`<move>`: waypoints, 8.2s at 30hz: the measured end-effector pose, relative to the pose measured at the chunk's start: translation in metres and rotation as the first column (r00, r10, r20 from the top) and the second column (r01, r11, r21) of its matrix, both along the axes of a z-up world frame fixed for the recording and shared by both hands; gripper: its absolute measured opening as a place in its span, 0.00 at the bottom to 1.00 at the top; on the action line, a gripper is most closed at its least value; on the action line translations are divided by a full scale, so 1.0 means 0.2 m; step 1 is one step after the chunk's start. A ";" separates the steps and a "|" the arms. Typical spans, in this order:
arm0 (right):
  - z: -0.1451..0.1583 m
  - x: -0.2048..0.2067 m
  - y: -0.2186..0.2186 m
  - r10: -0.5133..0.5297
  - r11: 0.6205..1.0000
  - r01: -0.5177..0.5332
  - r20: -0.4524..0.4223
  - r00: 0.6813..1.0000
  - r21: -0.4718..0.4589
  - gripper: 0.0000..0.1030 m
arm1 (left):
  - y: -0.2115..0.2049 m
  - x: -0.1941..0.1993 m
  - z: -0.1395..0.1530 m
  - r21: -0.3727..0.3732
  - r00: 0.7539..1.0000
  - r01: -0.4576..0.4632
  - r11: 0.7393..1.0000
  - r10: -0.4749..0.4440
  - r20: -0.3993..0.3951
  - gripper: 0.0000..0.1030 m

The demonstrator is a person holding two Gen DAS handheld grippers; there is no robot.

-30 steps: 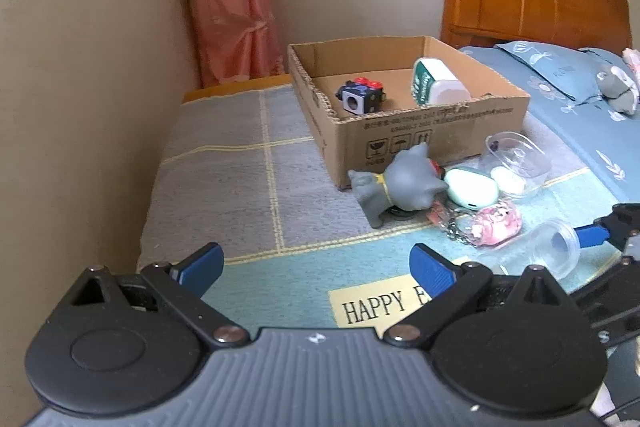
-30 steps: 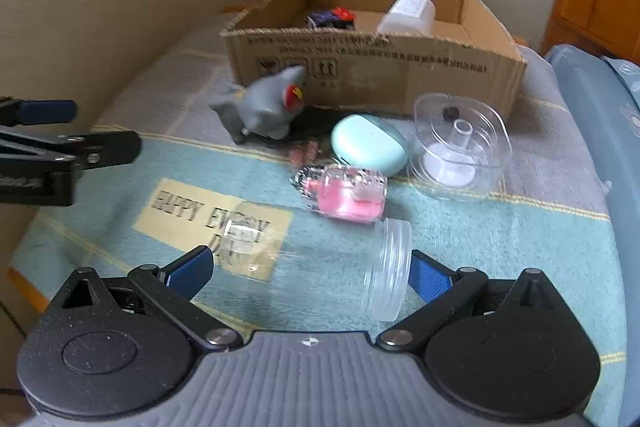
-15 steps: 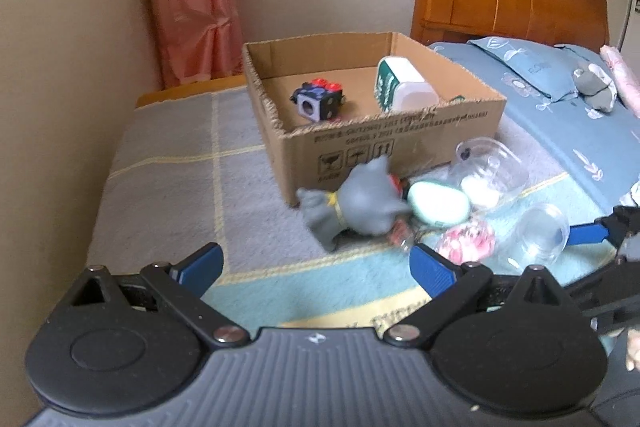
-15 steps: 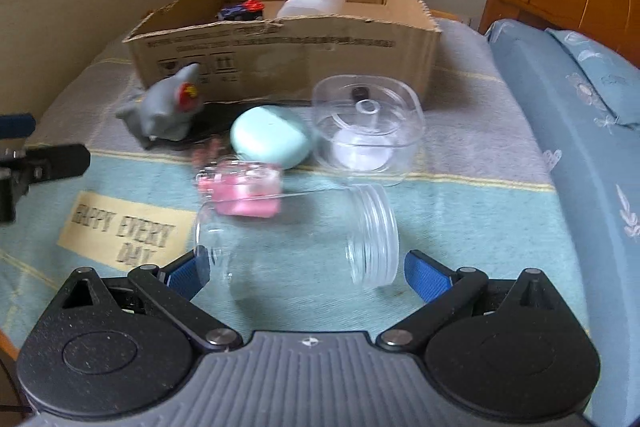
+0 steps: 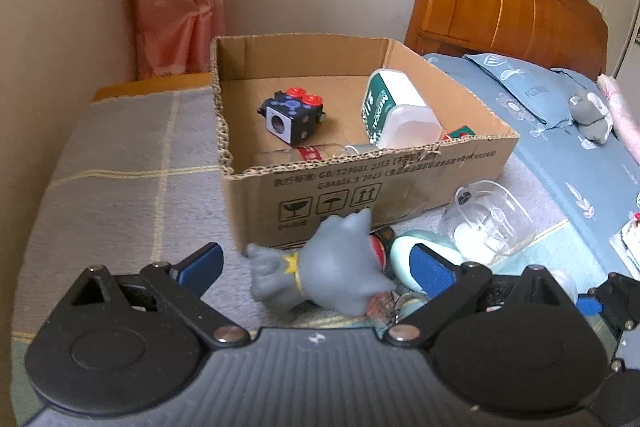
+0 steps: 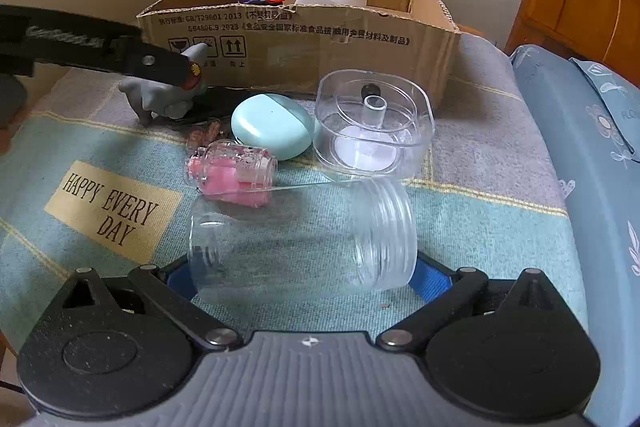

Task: Organize rigid objects
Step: 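Grasp the grey cat figurine with left tool while right tool grasps the clear plastic jar, then drop the cat into the box with left tool while right tool carries the jar over it, then open right tool to drop the clear jar into the box, then move right tool to the clear lidded container while left tool approaches the black teardrop object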

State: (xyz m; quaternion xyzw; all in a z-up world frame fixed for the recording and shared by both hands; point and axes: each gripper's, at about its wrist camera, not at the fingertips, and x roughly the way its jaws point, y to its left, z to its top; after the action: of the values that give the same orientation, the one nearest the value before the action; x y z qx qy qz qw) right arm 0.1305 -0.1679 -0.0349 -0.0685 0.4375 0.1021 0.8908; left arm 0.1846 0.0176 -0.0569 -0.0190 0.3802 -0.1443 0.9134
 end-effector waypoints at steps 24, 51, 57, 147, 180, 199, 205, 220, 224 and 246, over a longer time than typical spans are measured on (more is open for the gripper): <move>0.09 -0.04 0.03 0.056 0.998 -0.053 0.074 0.996 -0.040 0.91 | 0.05 0.06 -0.07 -0.111 0.995 -0.015 0.994 0.003 -0.104 0.72; 0.20 -0.06 -0.03 0.121 0.992 -0.117 0.096 0.988 -0.041 0.90 | 0.01 -0.11 0.14 0.091 0.986 0.166 0.982 -0.162 -0.049 0.70; 0.27 -0.05 -0.08 0.153 0.988 -0.155 0.107 0.982 0.005 0.90 | -0.01 -0.14 0.23 0.126 0.977 0.212 0.969 -0.207 -0.049 0.70; 0.66 0.46 -0.09 0.094 0.985 -0.126 0.248 0.964 0.117 1.00 | 0.03 -0.03 0.42 0.194 0.995 0.049 0.980 -0.065 0.078 0.96; 0.03 0.35 -0.18 -0.121 0.992 0.115 0.106 0.987 0.057 1.00 | -0.01 0.09 -0.14 0.102 0.993 0.016 0.995 -0.004 -0.121 0.97; -0.01 0.36 -0.26 -0.134 0.991 0.134 0.086 0.987 0.008 1.00 | 0.11 0.05 -0.13 0.100 0.992 -0.029 0.995 0.041 -0.122 0.99; -0.04 0.37 -0.28 -0.135 0.991 0.133 0.086 0.987 0.027 1.00 | 0.01 0.13 -0.14 0.052 0.992 -0.038 0.998 0.044 -0.120 0.99; -0.04 0.35 -0.29 -0.117 0.993 0.115 0.105 0.987 0.031 1.00 | -0.02 0.15 -0.19 0.166 0.992 -0.098 0.981 0.110 -0.064 0.99; -0.04 0.34 -0.30 -0.108 0.994 0.105 0.108 0.988 0.031 1.00 | 0.08 0.12 -0.19 0.157 0.987 -0.133 0.979 0.145 -0.067 0.99; -0.04 0.32 -0.31 -0.068 0.997 0.064 0.122 0.990 0.035 1.00 | 0.05 0.12 -0.15 0.058 0.947 -0.282 0.957 0.288 -0.142 0.97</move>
State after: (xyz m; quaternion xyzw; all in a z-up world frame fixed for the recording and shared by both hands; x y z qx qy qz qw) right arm 0.1950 -0.2292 -0.0430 -0.0463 0.3822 0.0751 0.9199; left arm 0.2091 0.0285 -0.0869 -0.0674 0.4433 -0.0018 0.8938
